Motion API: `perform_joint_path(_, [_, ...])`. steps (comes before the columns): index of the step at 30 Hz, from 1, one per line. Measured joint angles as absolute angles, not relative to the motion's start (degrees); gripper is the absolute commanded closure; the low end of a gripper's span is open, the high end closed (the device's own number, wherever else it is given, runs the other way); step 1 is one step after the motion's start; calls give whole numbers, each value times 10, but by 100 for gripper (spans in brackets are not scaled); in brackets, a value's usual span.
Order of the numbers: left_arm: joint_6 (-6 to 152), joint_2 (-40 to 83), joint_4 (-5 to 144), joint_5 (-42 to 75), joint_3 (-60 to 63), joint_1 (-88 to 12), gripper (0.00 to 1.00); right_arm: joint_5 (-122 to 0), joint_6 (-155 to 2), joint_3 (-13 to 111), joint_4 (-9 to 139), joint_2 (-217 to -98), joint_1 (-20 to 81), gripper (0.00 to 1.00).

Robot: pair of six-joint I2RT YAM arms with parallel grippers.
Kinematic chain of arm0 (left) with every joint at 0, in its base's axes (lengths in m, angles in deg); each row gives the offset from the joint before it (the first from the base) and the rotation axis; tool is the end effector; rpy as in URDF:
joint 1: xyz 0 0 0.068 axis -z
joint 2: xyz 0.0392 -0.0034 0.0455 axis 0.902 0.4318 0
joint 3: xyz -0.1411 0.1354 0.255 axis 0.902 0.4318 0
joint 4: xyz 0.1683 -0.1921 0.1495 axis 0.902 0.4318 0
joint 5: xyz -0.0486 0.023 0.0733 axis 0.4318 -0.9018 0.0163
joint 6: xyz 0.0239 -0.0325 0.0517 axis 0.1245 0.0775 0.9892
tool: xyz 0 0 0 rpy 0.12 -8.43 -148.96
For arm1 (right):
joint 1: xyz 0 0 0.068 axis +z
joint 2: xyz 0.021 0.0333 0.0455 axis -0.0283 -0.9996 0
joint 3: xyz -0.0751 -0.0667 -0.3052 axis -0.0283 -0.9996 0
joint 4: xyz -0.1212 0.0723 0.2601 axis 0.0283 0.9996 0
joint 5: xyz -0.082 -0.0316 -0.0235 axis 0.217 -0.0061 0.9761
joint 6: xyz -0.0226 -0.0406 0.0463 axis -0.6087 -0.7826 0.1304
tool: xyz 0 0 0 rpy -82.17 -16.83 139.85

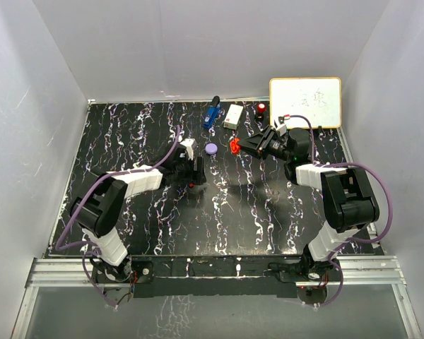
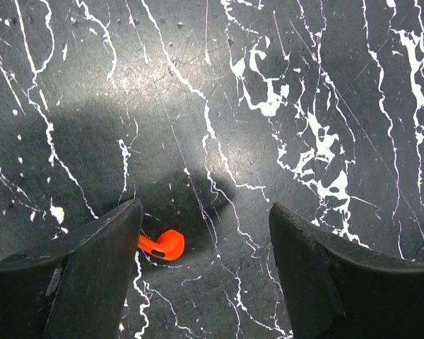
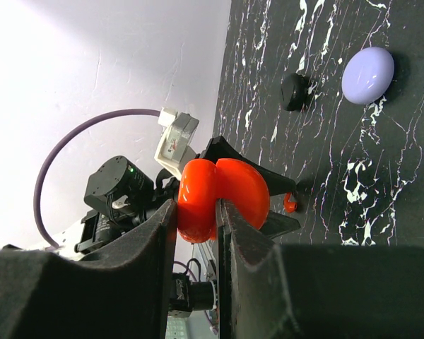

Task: Insert the wireless bluetooth earbuds into the charging case
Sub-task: Pick up the earbud from the center of the board.

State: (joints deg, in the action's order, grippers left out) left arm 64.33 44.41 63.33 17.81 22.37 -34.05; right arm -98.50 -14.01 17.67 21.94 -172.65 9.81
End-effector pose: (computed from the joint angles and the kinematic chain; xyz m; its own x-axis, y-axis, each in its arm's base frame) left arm 0.3399 -0.2089 0.1778 -0.7211 0.0290 -0.6922 0.3835 0.8488 -0.3639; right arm 0.3748 0.0911 0.2239 -0.8010 0.5473 -0.2427 -0.1319 0.2341 0.9632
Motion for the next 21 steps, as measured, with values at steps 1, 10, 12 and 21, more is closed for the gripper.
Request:
perform_joint_path(1, [643,442,639,177,224,-340,29,-985,-140,177,219,-1726,98,100])
perform_joint_path(10, [634,420,682,165,231,-340,30,-985,-139,177,219,-1726,98,100])
perform_joint_path(12, [632,416,688,165,233,-340,30,-985,-139,177,219,-1726,98,100])
perform_joint_path(21, [624,400,689,168,250,-331,30,-985,-138,177,219,-1726,98,100])
